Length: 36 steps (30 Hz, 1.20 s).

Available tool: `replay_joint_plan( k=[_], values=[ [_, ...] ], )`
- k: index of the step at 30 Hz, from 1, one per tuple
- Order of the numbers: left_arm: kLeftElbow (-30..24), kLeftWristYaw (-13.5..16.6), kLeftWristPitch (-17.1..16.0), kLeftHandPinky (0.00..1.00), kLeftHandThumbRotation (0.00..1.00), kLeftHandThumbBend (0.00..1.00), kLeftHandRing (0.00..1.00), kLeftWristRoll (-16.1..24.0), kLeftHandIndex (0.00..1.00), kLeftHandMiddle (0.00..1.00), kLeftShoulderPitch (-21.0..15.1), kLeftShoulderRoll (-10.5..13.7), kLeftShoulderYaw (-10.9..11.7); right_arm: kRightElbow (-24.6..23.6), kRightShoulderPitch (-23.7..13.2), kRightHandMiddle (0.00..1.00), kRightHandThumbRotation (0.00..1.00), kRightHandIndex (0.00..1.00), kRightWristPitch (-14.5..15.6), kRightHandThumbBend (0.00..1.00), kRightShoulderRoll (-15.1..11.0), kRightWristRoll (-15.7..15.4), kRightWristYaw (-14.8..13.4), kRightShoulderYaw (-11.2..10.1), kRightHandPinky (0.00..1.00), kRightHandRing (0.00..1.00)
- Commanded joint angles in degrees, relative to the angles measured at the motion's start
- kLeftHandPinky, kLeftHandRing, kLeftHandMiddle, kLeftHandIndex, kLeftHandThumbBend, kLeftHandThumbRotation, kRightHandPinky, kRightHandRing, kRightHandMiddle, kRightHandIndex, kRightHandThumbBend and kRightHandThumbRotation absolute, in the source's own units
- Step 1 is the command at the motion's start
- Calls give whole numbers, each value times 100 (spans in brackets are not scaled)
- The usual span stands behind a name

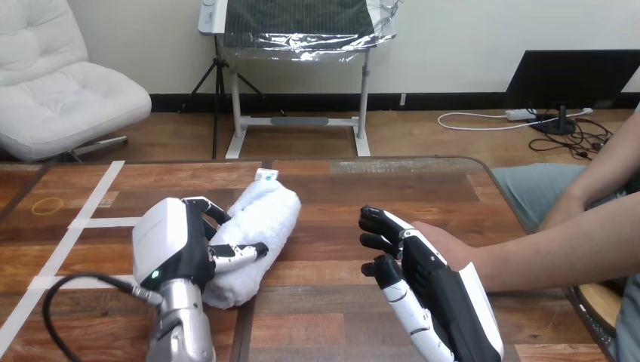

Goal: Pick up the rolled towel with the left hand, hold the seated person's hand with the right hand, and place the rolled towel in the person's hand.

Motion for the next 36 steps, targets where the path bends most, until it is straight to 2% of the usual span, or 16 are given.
replay_joint_plan(
  k=[1,4,13,20,23,29,36],
  values=[
    [-351,100,-284,26,1,66,33,-63,48,42,34,-104,81,25,-353,85,84,83,-183,58,121,80,27,-61,68,82],
    [-448,162,-475,26,1,67,33,-141,48,42,129,-146,156,27,-355,85,84,83,-180,58,128,81,26,-64,67,81],
    [-731,11,-1301,28,1,66,35,-850,48,43,432,-356,503,5,-332,85,84,84,-154,59,170,67,-22,-89,65,81],
    [-875,-330,-2143,31,0,65,38,-1539,49,43,669,-492,695,-23,-311,85,83,83,-108,60,211,8,-109,-120,63,80],
    [-944,-444,-2374,32,0,65,38,-1697,49,44,752,-542,735,-16,-316,86,83,84,-117,60,214,0,-135,-123,62,80],
    [-1111,-714,-2754,34,0,65,39,-2067,49,44,916,-690,814,-15,-324,87,82,84,-108,61,217,5,-162,-118,61,80],
    [-1360,-948,-2958,35,5,67,40,-2343,49,44,1103,-841,849,2,-334,87,83,85,-124,62,214,-23,-206,-122,61,80]
  ],
)
